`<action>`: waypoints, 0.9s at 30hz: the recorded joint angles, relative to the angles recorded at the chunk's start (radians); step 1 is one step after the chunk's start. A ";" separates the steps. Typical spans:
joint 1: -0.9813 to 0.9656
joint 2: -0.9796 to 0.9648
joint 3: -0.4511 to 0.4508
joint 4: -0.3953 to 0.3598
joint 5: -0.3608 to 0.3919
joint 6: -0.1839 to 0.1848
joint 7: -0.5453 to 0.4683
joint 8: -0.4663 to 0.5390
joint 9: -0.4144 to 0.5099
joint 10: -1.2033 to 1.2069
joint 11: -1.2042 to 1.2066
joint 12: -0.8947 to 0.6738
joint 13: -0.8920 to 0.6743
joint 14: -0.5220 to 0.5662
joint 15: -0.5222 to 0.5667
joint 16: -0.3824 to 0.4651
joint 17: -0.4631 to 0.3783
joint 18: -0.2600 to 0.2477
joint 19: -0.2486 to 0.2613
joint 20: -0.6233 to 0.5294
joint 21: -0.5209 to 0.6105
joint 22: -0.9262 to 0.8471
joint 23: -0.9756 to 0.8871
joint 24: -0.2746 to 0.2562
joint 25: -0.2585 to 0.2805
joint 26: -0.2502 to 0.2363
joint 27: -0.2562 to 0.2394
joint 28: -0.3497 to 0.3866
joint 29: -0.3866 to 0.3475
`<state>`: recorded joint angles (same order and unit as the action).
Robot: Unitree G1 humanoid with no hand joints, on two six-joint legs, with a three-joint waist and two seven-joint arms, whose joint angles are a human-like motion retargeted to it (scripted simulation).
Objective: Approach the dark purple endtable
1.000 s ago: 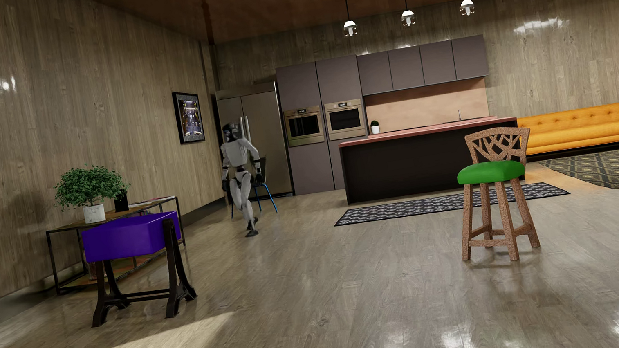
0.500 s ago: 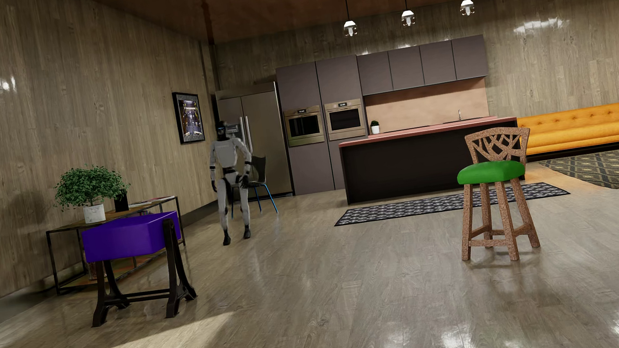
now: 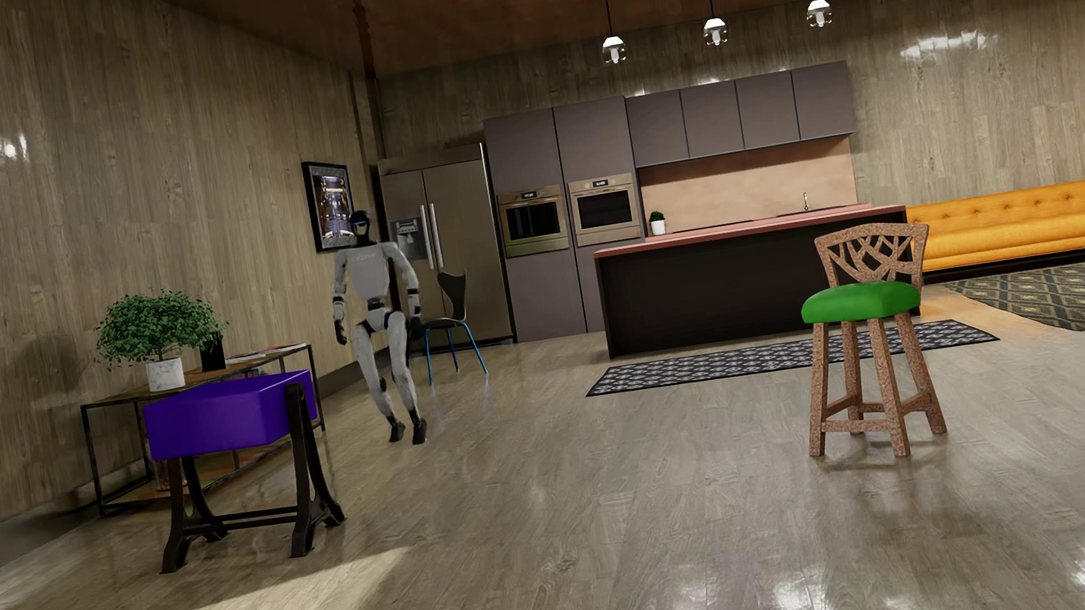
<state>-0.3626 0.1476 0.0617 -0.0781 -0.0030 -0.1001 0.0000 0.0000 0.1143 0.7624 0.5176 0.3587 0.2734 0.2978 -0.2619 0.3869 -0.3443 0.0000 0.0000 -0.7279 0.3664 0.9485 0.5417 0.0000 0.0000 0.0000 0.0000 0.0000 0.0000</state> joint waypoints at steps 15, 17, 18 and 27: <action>0.479 -0.414 -0.270 -0.070 -0.132 0.054 0.000 0.000 -0.011 -0.271 0.492 -0.177 0.152 -0.458 0.040 0.028 0.002 0.000 0.000 0.123 0.135 -0.243 0.452 0.000 0.000 0.000 0.000 0.000 0.000; 0.602 -0.468 -0.322 -0.065 -0.153 0.044 0.000 0.000 -0.034 -0.332 0.104 -0.262 0.204 -0.587 0.243 0.035 -0.012 0.000 0.000 0.259 0.138 -0.316 0.453 0.000 0.000 0.000 0.000 0.000 0.000; 0.630 -0.491 -0.344 -0.049 -0.158 0.045 0.000 0.000 -0.051 -0.331 0.040 -0.300 0.216 -0.625 0.588 0.040 -0.016 0.000 0.000 0.311 0.142 -0.349 0.453 0.000 0.000 0.000 0.000 0.000 0.000; 0.368 -0.307 -0.255 0.094 0.016 0.071 0.000 0.000 -0.023 0.653 0.215 -0.208 0.109 -0.185 0.071 -0.031 0.009 0.000 0.000 0.141 0.044 -0.114 0.403 0.000 0.000 0.000 0.000 0.000 0.000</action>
<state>0.0051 -0.1591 -0.1935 0.0158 0.0131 -0.0291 0.0000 0.0000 0.0910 1.4154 0.7329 0.1507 0.3827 0.1124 -0.1908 0.3555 -0.3349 0.0000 0.0000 -0.5868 0.4107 0.8345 0.9449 0.0000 0.0000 0.0000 0.0000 0.0000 0.0000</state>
